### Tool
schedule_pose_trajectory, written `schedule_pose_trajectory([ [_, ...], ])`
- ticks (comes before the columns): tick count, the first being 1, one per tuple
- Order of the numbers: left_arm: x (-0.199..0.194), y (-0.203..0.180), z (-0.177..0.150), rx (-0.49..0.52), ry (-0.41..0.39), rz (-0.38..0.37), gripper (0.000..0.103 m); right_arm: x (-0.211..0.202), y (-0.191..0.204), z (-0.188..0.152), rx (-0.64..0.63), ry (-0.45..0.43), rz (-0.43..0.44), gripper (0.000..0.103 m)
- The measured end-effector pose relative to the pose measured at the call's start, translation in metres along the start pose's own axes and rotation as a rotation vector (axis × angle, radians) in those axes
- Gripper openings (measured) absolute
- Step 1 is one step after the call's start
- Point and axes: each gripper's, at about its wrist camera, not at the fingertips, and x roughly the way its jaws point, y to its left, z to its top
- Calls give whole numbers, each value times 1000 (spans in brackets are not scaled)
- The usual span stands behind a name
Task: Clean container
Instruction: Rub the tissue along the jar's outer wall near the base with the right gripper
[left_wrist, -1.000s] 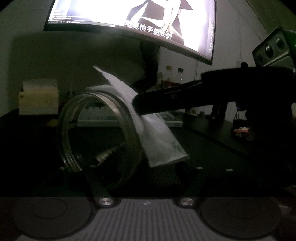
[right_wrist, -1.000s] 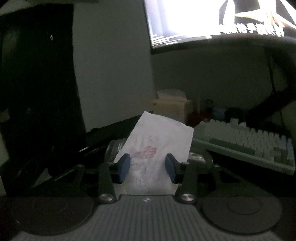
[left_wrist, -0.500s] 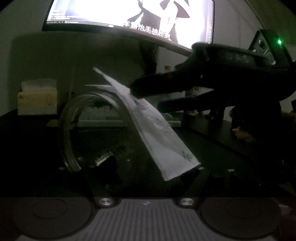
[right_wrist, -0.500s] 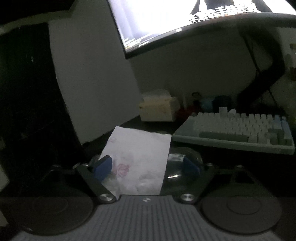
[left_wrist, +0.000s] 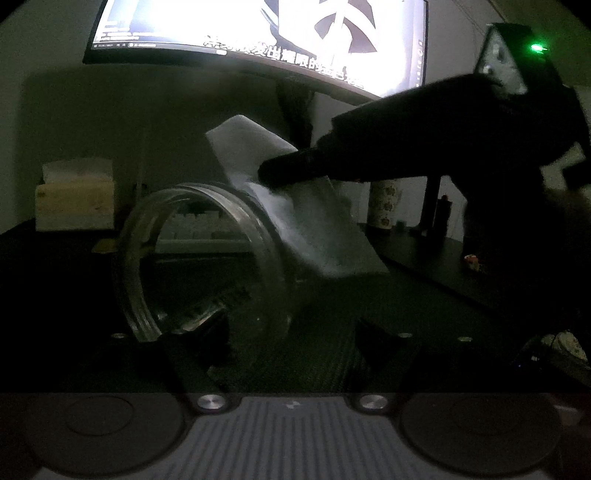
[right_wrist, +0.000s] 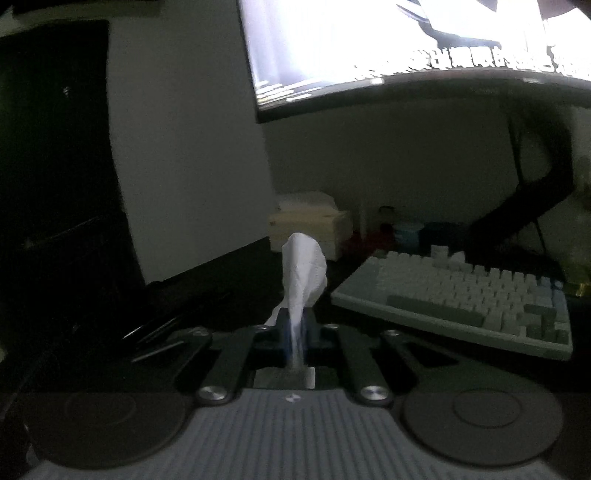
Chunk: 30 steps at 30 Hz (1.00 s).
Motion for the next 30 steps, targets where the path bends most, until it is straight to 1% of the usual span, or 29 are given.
schedule_pose_trajectory([
  [2,1,5,5,-26,-3,29,73,3,-2,3,-7,9,3,8],
  [3,1,6,8,-30,0,32,73,4,-2,2,-10,16,11,8],
  [5,4,6,11,-11,-4,46,66,7,-1,0,-18,36,27,8],
  [6,5,7,13,1,-14,57,57,7,-1,-3,-18,40,32,8],
  [7,6,7,13,10,-25,59,38,7,0,-6,-17,42,36,9],
  [9,9,12,15,6,-54,61,22,6,-6,-7,25,47,53,9],
  [10,11,16,16,-8,-61,46,20,5,-11,-6,61,56,62,10],
  [11,12,18,18,-20,-70,32,18,3,-16,-5,90,55,67,13],
  [12,13,21,19,-23,-83,19,15,0,-20,-5,117,52,71,17],
  [13,15,23,21,-19,-91,6,11,-3,-23,-4,131,47,67,24],
  [16,13,28,24,-42,-91,-69,10,-17,-23,-2,135,43,43,24],
  [17,14,34,28,-62,-77,-101,10,-22,-21,-1,134,48,50,18],
  [19,12,47,36,-97,-66,-189,9,-31,-16,-1,122,62,65,8],
  [22,5,60,43,-140,-76,-326,8,-40,-2,-2,65,83,74,8],
  [24,10,65,49,-132,-56,-321,8,-39,7,-3,27,97,76,8],
  [27,12,56,49,-47,-42,-277,10,-31,19,-7,-17,122,59,8],
  [29,20,53,48,-12,-21,-225,14,-25,23,-8,-39,129,33,8],
  [30,24,53,49,1,-11,-198,22,-23,25,-8,-52,131,13,8],
])
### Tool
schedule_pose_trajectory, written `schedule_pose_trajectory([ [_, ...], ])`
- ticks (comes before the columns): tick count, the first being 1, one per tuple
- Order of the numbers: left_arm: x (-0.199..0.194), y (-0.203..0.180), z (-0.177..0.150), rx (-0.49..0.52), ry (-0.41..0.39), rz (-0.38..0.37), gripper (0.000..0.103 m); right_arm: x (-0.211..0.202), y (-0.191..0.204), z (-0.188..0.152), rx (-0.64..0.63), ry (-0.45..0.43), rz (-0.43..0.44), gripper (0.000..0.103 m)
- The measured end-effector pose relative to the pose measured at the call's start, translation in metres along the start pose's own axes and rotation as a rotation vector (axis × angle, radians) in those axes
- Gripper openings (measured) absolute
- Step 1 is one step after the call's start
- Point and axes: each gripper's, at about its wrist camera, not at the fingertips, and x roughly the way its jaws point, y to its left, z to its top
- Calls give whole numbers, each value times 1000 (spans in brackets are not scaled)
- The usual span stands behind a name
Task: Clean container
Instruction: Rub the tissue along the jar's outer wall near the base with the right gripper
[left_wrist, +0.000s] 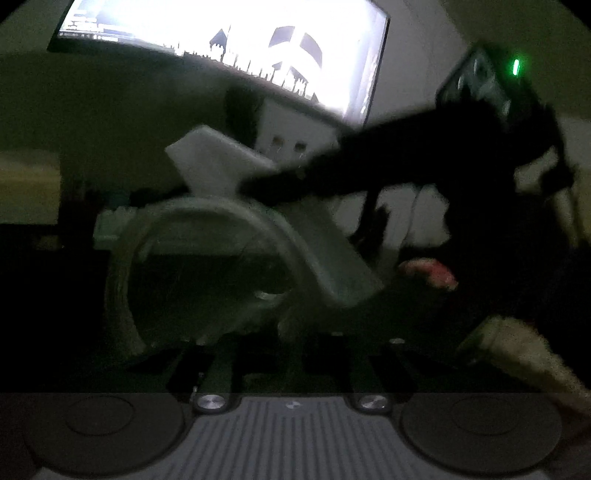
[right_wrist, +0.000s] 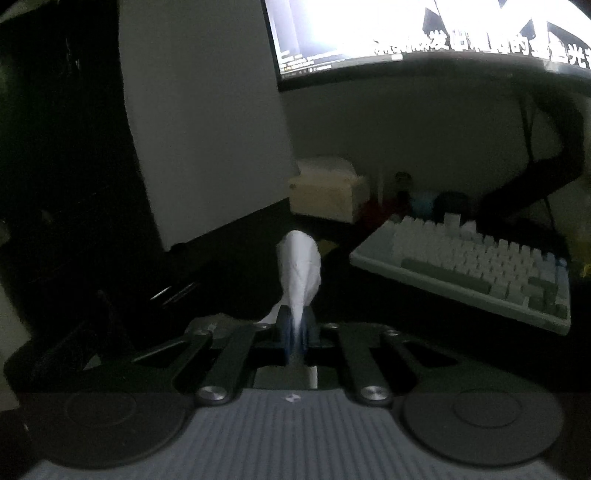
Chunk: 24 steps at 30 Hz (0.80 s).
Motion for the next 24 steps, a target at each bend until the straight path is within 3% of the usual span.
schedule_pose_trajectory([
  [1,3,0,0,11,2,33,29,2,2,1,-10,5,-22,8],
  [9,19,15,21,8,7,86,33,6,7,5,-28,28,-70,10],
  [24,30,50,52,-18,3,79,34,3,-5,13,53,57,-32,11],
])
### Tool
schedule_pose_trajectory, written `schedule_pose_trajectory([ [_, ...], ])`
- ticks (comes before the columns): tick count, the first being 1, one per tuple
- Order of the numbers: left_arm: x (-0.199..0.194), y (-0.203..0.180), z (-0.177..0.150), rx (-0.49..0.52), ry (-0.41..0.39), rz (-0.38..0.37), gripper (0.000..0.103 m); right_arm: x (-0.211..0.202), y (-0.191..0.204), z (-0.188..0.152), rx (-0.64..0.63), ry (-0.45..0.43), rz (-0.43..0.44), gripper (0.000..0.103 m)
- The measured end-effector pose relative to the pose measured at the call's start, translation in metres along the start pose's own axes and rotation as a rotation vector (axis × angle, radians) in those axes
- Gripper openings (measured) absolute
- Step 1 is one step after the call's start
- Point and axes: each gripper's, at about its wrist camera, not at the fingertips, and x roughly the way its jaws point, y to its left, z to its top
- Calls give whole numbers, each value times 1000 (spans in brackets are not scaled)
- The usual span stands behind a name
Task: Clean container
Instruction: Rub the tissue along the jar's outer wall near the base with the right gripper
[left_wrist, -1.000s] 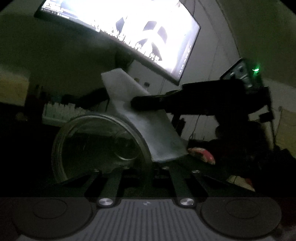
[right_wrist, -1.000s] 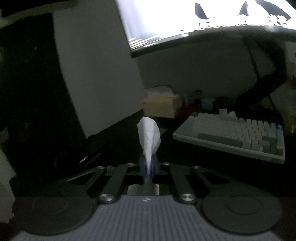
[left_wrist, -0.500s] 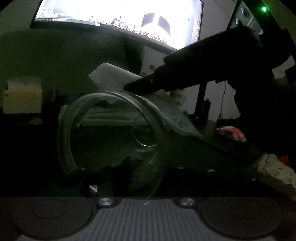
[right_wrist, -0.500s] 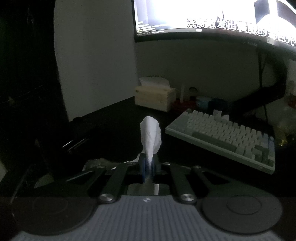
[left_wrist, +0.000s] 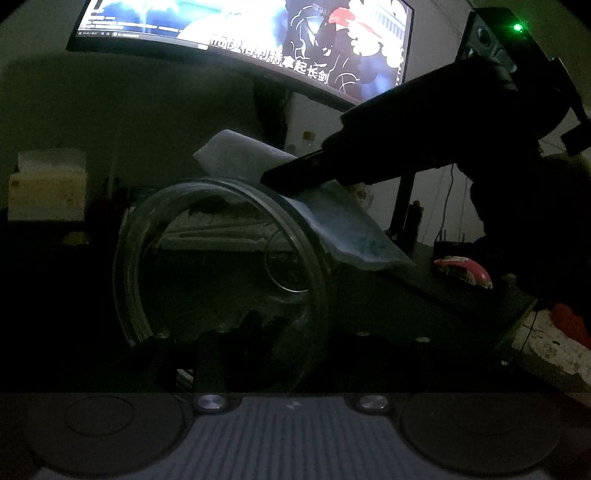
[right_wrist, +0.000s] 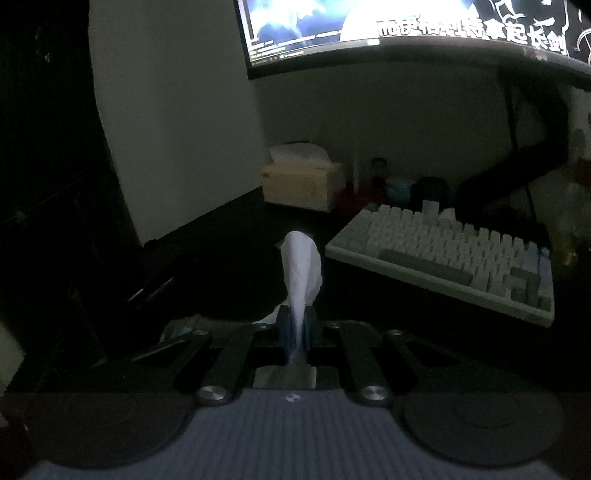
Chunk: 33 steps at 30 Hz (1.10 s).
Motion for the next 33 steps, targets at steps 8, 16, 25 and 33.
schedule_pose_trajectory([
  [8,6,20,16,-31,2,-18,34,-1,6,-1,-118,-16,-72,11],
  [16,3,21,20,5,1,-2,47,-4,35,-13,-199,-98,-9,12],
  [25,-3,-1,15,127,14,44,84,5,10,-8,-134,-87,-116,12],
  [33,-2,13,22,94,11,25,103,-2,37,-18,-218,-98,9,12],
])
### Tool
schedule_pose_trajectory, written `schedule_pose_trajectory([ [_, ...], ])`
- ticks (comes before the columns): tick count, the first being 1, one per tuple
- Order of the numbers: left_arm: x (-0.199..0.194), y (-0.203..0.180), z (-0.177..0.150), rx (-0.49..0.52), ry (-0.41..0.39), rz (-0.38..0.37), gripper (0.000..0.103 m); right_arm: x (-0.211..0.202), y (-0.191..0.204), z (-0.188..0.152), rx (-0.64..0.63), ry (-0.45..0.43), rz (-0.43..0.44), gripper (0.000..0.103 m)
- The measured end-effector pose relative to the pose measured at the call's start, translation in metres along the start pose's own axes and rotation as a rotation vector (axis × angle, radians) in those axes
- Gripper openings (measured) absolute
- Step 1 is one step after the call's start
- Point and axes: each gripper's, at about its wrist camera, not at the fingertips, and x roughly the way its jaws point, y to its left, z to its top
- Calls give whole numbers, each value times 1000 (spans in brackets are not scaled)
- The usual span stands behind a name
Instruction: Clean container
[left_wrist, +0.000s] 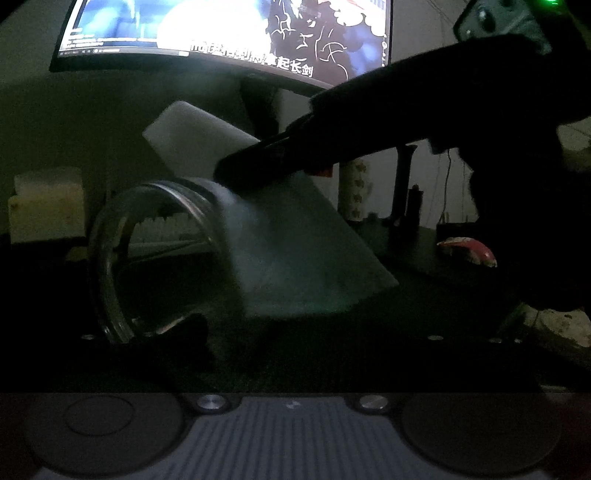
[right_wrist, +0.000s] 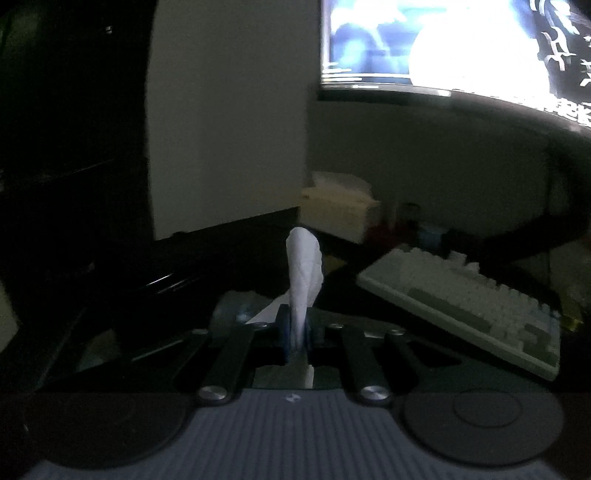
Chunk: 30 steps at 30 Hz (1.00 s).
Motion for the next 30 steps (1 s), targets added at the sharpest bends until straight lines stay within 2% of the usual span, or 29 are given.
schedule_pose_trajectory([
  [2,2,4,4,9,4,9,103,4,-12,3,27,26,-9,12],
  [4,5,8,7,11,6,18,103,11,-27,7,82,46,-54,14],
  [7,9,17,12,-11,7,39,103,17,-33,12,121,54,-47,16],
  [11,9,20,16,-55,14,8,103,19,-11,17,64,34,66,16],
  [15,-3,22,11,-77,25,11,103,26,-8,22,36,34,75,17],
  [19,2,34,12,-92,33,33,103,41,-27,22,52,41,-83,20],
  [21,4,39,17,-107,41,55,103,43,-33,21,84,33,-98,21],
  [22,5,40,18,-106,48,65,103,43,-30,20,84,26,-92,21],
  [25,4,36,12,-105,55,73,103,35,-11,19,41,-11,8,21],
  [27,9,37,13,-112,55,72,103,34,-4,18,12,-23,34,19],
  [29,10,37,14,-116,55,75,103,41,-15,20,35,-17,23,19],
  [30,-2,25,6,-116,56,78,103,45,-21,21,54,-6,-12,19],
])
